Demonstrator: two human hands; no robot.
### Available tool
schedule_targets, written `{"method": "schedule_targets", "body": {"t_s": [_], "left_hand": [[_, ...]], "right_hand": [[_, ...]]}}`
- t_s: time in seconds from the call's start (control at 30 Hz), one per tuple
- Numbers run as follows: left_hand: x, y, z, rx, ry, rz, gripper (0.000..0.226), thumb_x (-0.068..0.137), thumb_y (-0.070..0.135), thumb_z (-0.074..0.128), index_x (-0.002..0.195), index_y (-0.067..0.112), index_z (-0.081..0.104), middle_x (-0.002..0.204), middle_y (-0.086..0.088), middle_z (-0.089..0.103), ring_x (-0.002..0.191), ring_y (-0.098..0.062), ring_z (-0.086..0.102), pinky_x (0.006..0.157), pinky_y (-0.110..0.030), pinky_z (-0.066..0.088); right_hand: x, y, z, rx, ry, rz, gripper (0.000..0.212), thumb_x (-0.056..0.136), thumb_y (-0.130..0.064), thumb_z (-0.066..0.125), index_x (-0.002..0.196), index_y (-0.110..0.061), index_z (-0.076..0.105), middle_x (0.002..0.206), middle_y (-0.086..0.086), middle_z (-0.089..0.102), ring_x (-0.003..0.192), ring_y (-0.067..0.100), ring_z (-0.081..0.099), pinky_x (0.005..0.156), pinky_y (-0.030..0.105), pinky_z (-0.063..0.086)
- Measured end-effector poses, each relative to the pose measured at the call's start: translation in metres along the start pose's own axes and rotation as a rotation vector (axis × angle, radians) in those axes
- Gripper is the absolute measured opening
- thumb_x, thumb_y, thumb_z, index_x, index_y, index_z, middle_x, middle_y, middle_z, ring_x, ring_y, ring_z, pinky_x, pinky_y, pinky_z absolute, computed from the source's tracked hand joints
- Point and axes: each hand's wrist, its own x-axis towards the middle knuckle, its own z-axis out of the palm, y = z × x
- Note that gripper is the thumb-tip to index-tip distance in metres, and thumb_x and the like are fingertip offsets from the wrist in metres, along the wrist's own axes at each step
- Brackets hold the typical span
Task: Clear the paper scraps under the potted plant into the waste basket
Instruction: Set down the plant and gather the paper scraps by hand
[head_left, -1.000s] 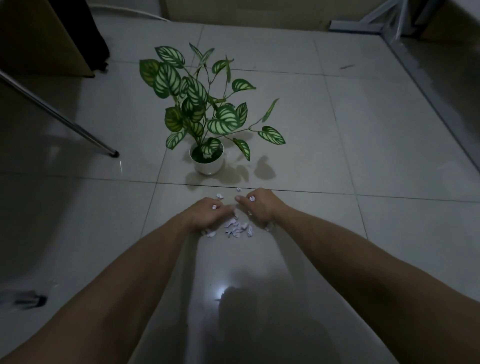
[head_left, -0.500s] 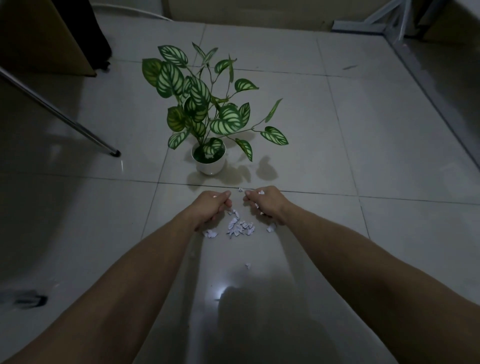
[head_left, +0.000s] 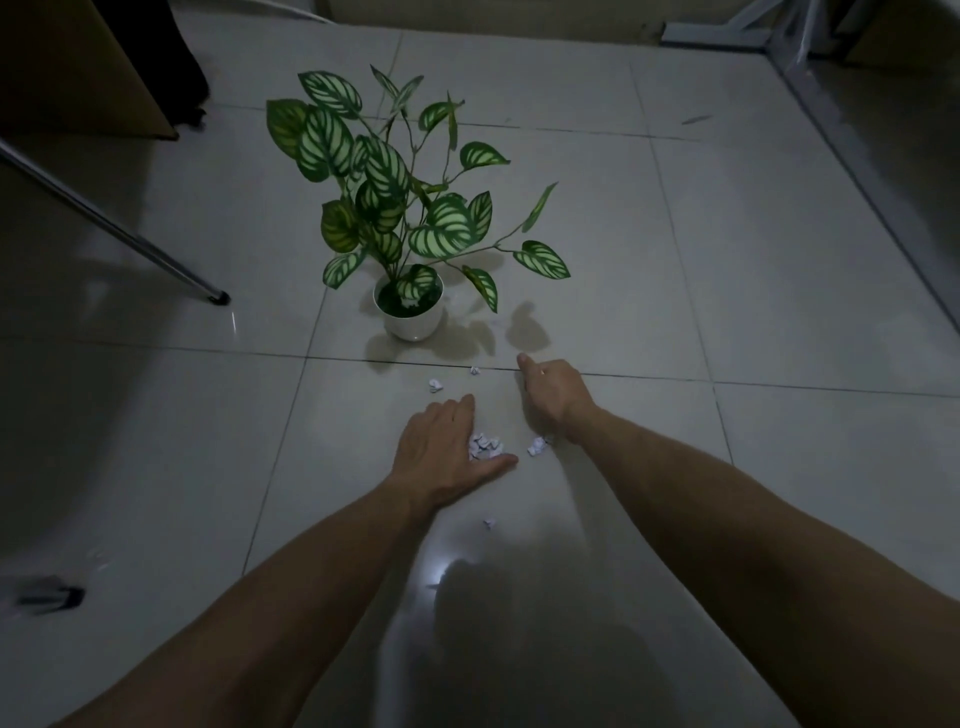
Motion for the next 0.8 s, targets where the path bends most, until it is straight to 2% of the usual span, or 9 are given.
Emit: {"method": "schedule_targets", "body": {"t_s": [0.07, 0.13, 0.33, 0.47, 0.57, 0.63, 0.73, 0.8], "left_hand": [[0.005, 0.004, 0.004, 0.077, 0.031, -0.013, 0.084, 0.071, 0.089, 0.037, 0.120, 0.021, 0.047, 0.107, -0.007, 0.056, 0.097, -0.027, 0.050, 0.081, -0.040, 0.040], [0.009, 0.007, 0.007, 0.119, 0.061, -0.027, 0.071, 0.076, 0.083, 0.039, 0.112, 0.023, 0.049, 0.107, -0.008, 0.055, 0.098, -0.028, 0.048, 0.080, -0.040, 0.041], [0.016, 0.012, 0.023, 0.051, 0.103, -0.094, 0.037, 0.098, 0.046, 0.046, 0.107, 0.014, 0.062, 0.115, -0.015, 0.055, 0.101, -0.030, 0.049, 0.085, -0.040, 0.044], [0.015, 0.006, 0.023, -0.006, 0.105, 0.009, 0.028, 0.102, 0.030, 0.045, 0.104, 0.007, 0.060, 0.108, -0.018, 0.059, 0.100, -0.034, 0.052, 0.083, -0.040, 0.042], [0.018, -0.002, 0.015, -0.069, 0.014, 0.017, 0.027, 0.103, 0.031, 0.042, 0.107, 0.008, 0.057, 0.109, -0.017, 0.061, 0.102, -0.033, 0.053, 0.080, -0.039, 0.041], [0.021, -0.006, 0.003, -0.216, -0.002, -0.055, 0.027, 0.102, 0.034, 0.043, 0.105, 0.011, 0.058, 0.106, -0.014, 0.064, 0.098, -0.031, 0.056, 0.078, -0.038, 0.042], [0.022, -0.014, -0.018, -0.560, 0.075, -0.250, 0.026, 0.100, 0.032, 0.047, 0.090, 0.011, 0.058, 0.084, -0.009, 0.065, 0.075, -0.025, 0.059, 0.063, -0.035, 0.043], [0.024, -0.025, -0.027, -0.777, 0.065, -0.396, 0.026, 0.100, 0.026, 0.047, 0.088, 0.012, 0.065, 0.077, -0.007, 0.066, 0.066, -0.022, 0.057, 0.057, -0.029, 0.043]], "right_hand": [[-0.002, 0.002, 0.003, 0.023, 0.003, 0.011, 0.059, 0.100, -0.048, 0.039, 0.052, -0.014, 0.049, 0.071, 0.013, 0.060, 0.072, 0.028, 0.056, 0.070, 0.029, 0.039], [-0.003, 0.003, 0.005, 0.053, 0.005, 0.011, 0.059, 0.099, -0.048, 0.040, 0.050, -0.014, 0.047, 0.064, 0.009, 0.057, 0.069, 0.028, 0.056, 0.068, 0.030, 0.040], [-0.001, 0.004, 0.005, 0.078, -0.001, -0.033, 0.059, 0.099, -0.046, 0.041, 0.049, -0.016, 0.039, 0.054, 0.002, 0.047, 0.062, 0.024, 0.048, 0.063, 0.029, 0.035], [0.000, 0.003, 0.003, 0.059, -0.002, -0.067, 0.059, 0.100, -0.045, 0.042, 0.049, -0.015, 0.041, 0.053, 0.002, 0.048, 0.057, 0.022, 0.046, 0.062, 0.029, 0.033], [0.000, -0.001, 0.002, 0.052, -0.017, -0.086, 0.059, 0.100, -0.045, 0.042, 0.049, -0.015, 0.041, 0.054, 0.002, 0.048, 0.057, 0.021, 0.046, 0.062, 0.029, 0.033], [-0.002, -0.002, 0.001, 0.048, -0.024, -0.099, 0.058, 0.099, -0.044, 0.044, 0.049, -0.016, 0.040, 0.053, 0.002, 0.048, 0.054, 0.018, 0.046, 0.059, 0.030, 0.032], [-0.003, -0.006, 0.001, 0.078, -0.058, -0.083, 0.057, 0.099, -0.043, 0.047, 0.048, -0.018, 0.041, 0.050, 0.000, 0.047, 0.049, 0.013, 0.043, 0.053, 0.028, 0.032], [-0.007, -0.011, 0.003, 0.119, -0.090, -0.043, 0.053, 0.098, -0.040, 0.049, 0.051, -0.017, 0.053, 0.051, -0.002, 0.054, 0.047, 0.009, 0.048, 0.051, 0.024, 0.035]]}}
